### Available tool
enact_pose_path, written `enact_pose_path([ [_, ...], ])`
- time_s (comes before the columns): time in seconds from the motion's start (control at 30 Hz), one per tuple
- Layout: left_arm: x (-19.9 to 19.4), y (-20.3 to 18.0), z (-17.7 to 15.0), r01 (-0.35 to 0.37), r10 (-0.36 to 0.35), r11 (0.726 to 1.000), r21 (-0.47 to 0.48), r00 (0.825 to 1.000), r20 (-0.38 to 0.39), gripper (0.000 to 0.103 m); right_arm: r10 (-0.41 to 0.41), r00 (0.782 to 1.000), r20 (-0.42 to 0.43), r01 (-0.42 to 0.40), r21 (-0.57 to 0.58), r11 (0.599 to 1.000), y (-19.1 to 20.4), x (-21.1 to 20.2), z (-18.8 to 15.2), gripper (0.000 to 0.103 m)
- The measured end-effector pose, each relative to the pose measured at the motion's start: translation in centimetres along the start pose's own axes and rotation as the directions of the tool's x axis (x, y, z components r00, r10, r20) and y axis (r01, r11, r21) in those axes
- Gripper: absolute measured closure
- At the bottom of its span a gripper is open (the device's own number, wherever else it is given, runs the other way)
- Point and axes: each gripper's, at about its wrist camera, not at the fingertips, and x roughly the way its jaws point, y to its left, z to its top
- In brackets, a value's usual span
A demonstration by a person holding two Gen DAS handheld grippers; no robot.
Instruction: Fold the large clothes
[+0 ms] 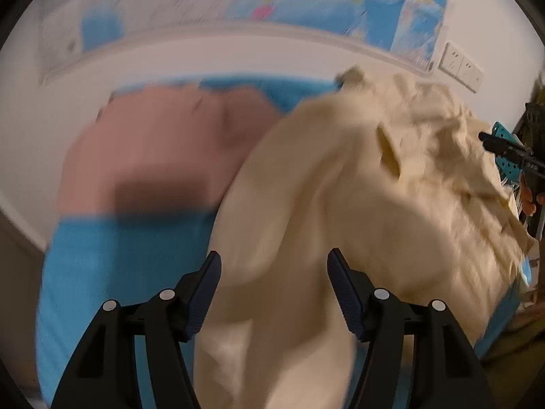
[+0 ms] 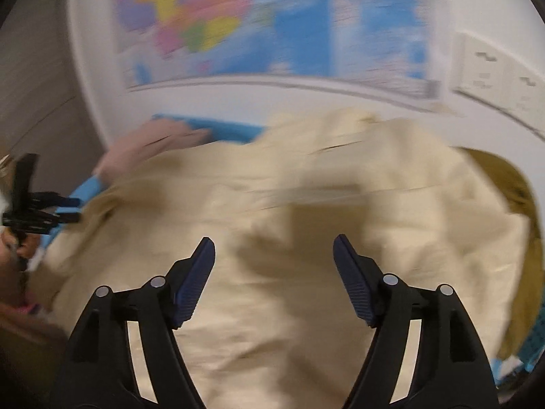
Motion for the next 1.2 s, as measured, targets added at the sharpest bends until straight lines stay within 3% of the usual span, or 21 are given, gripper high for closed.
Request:
enact_pose_path([
  [0.07,-0.4,1.5,-2.0,0.035,-0.035,0.999,-0.027,0.999,-0.018,0.032,0.044,0.999,-0.026,-0.044,-0.029,0.999,1.8,1.1,-0.1,0.030],
  [0.1,-0.5,2.3,-3.0,0.058,-0.059,0.997,-0.055,0.998,-0.028,0.019,0.072,0.997,-0.041,-0.074,-0.045,0.996,3.0,1.9,-0.2,0.030],
  [0.13,-0.5,2.8,-3.7,0.055,-0.058,0.996,-0.077,0.998,-0.039,0.013,0.087,0.995,-0.053,-0.090,-0.053,0.995,4.0,2.5,-0.4,0.030],
  [0.3,-0.3,3.9,-6.6,0.117,-0.128,0.989,-0.094,0.985,-0.114,0.014,0.174,0.979,-0.111,-0.183,-0.079,0.980,7.6,4.9,-1.1,0.030],
  [0.37,-0.6,3.6,-6.8,0.107,-0.114,0.992,-0.066,0.988,-0.105,0.023,0.197,0.973,-0.120,-0.207,-0.075,0.975,8.4,5.1,-1.4,0.030],
  [0.43,-1.0,3.5,-6.8,0.134,-0.139,0.989,-0.059,0.985,-0.104,0.073,0.210,0.969,-0.127,-0.219,-0.067,0.973,9.2,5.3,-1.8,0.030],
  [0.5,-1.5,3.4,-6.2,0.153,-0.159,0.986,-0.066,0.983,-0.095,0.093,0.218,0.967,-0.131,-0.228,-0.065,0.972,9.4,5.1,-2.1,0.030],
  [0.57,-3.0,3.0,-4.7,0.112,-0.115,0.993,-0.044,0.991,-0.062,0.096,0.217,0.968,-0.129,-0.227,-0.071,0.971,9.5,4.8,-2.4,0.030],
  [0.7,-8.9,2.4,0.7,0.155,-0.155,0.988,0.000,0.985,0.079,0.096,0.233,0.968,-0.092,-0.240,-0.071,0.968,9.5,3.1,-2.1,0.031],
  [0.87,-13.2,-3.4,8.1,0.181,-0.201,0.969,0.167,0.973,0.112,0.095,0.273,0.962,-0.011,-0.273,-0.084,0.958,9.5,0.2,-1.6,0.031],
  [0.97,-12.9,-8.0,11.5,0.210,-0.230,0.946,0.246,0.972,0.056,0.094,0.297,0.954,0.044,-0.291,-0.108,0.951,9.9,-1.7,-1.4,0.031],
  [1.07,-9.9,-12.8,14.0,0.261,-0.260,0.923,0.283,0.965,-0.042,0.092,0.308,0.948,0.087,-0.292,-0.153,0.944,10.6,-3.3,-1.8,0.025],
  [1.17,-5.8,-16.5,15.8,0.339,-0.307,0.899,0.277,0.939,-0.153,0.089,0.320,0.942,0.103,-0.301,-0.171,0.938,11.1,-4.0,-2.5,0.021],
  [1.2,-4.5,-17.1,16.2,0.353,-0.317,0.899,0.258,0.933,-0.173,0.082,0.324,0.941,0.099,-0.303,-0.177,0.936,11.2,-4.0,-2.8,0.020],
])
